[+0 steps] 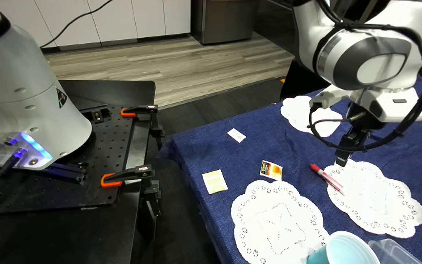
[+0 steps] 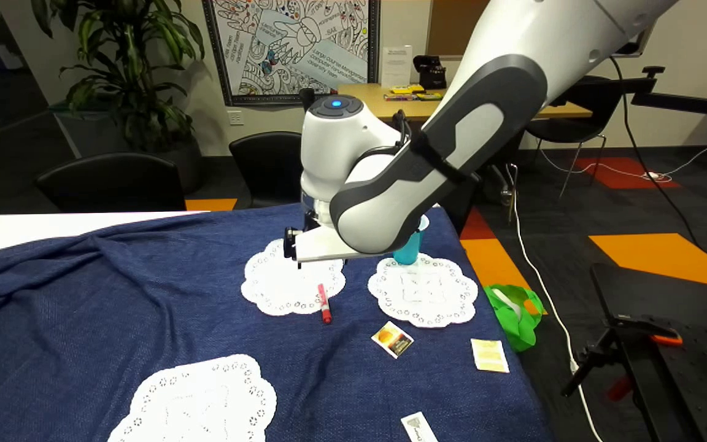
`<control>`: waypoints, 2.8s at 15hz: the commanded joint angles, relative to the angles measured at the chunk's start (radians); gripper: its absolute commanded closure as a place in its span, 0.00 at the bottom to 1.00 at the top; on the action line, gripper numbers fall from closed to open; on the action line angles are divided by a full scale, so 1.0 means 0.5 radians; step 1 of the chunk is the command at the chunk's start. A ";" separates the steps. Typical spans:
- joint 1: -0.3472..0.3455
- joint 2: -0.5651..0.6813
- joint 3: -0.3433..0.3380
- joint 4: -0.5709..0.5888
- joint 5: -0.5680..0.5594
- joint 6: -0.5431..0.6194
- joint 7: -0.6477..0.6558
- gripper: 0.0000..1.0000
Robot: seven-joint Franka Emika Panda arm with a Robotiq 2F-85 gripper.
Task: Put the marker in the cup
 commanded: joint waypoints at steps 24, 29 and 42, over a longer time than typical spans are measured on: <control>-0.085 0.696 0.020 0.870 0.193 -0.442 -0.056 0.19; -0.089 0.755 0.020 0.960 0.187 -0.502 -0.055 0.56; -0.114 0.194 0.122 0.367 0.224 -0.356 -0.226 0.95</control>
